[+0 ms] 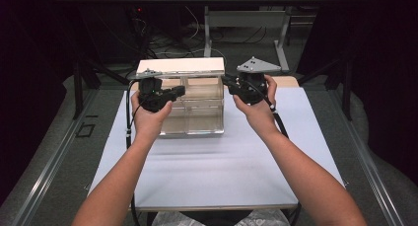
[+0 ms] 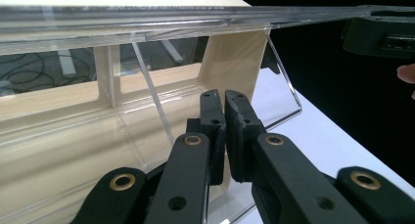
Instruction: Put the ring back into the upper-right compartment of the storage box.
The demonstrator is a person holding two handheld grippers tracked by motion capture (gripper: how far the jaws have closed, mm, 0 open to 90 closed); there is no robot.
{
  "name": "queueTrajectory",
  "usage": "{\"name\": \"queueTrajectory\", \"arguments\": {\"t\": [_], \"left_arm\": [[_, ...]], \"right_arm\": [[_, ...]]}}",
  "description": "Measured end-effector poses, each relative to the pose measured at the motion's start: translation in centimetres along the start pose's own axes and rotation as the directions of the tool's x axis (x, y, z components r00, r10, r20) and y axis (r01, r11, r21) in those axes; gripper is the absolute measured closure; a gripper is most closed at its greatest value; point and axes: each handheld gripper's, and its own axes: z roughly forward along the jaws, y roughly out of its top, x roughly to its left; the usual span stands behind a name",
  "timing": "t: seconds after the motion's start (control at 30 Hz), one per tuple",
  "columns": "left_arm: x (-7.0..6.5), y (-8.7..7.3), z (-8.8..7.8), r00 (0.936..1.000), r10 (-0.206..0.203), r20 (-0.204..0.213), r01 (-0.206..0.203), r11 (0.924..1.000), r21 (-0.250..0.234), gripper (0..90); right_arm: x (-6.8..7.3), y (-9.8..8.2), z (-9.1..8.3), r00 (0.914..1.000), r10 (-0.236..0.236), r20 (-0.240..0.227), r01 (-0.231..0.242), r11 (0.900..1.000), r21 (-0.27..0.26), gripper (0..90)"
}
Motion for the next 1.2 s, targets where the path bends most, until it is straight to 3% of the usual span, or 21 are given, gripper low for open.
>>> {"name": "queueTrajectory", "arguments": {"t": [0.2, 0.63, 1.2], "left_arm": [[0.0, 0.0, 0.6, 0.9999, 0.013, 0.0, -0.013, 0.9999, 0.002, 87.5], [-0.1, 0.0, 1.5, 1.0, -0.007, -0.006, 0.007, 0.9999, 0.007, 87.4], [-0.3, 0.0, 1.8, 1.0, -0.008, -0.003, 0.008, 0.9999, 0.009, 87.2]], "right_arm": [[0.0, 0.0, 0.0, 1.0, 0.0, 0.001, 0.0, 1.0, 0.001, 78.8], [0.0, 0.0, 0.0, 1.0, -0.001, -0.002, 0.001, 1.0, -0.001, 78.7], [0.0, 0.0, 0.0, 1.0, 0.0, -0.003, 0.0, 1.0, 0.0, 78.4]]}}
